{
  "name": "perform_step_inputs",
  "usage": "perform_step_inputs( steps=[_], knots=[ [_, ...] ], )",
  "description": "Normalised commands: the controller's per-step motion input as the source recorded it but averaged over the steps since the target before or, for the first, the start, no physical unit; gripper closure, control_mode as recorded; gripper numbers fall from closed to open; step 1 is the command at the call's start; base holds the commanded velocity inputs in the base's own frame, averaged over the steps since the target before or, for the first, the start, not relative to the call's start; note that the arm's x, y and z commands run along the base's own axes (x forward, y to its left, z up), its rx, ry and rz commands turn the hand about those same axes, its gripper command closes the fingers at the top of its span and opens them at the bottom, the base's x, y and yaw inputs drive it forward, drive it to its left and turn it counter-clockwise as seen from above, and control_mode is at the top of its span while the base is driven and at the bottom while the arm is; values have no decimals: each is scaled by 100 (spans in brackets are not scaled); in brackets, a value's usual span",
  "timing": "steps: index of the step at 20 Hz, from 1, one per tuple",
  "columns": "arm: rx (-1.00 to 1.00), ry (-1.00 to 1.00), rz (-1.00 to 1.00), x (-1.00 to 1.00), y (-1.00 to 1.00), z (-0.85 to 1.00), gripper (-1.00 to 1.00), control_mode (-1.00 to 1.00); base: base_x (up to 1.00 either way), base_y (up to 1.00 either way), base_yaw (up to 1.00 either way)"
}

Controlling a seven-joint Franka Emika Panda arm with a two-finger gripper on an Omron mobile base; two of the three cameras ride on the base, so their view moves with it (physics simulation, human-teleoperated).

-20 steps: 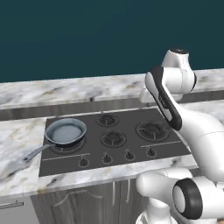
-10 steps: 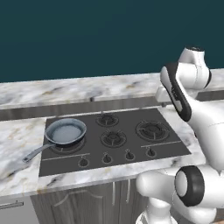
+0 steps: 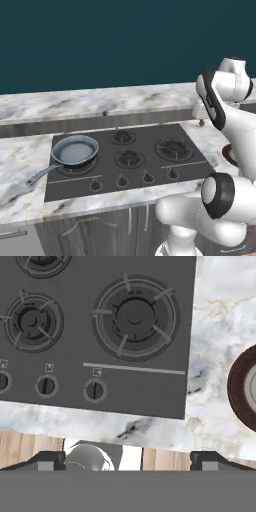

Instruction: Pick up the butter stick and place it in the pan. Then turn on the burner for the pan.

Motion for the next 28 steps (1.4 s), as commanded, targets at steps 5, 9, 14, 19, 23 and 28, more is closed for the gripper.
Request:
perform_step_inputs(
  steps=[5, 9, 14, 19, 23, 28],
  knots=[
    [0, 7, 2, 2, -41, -24, -100, -100, 0, 0, 0],
    [0, 5, 1, 0, -39, -27, -100, -100, 0, 0, 0],
    [0, 3, 1, 0, -44, -24, -100, -100, 0, 0, 0],
    [0, 6, 3, 0, -44, -20, -100, -100, 0, 0, 0],
    [0, 6, 0, 0, -25, -20, -100, -100, 0, 0, 0],
    [0, 4, 0, 0, -28, -29, -100, -100, 0, 0, 0]
  ],
)
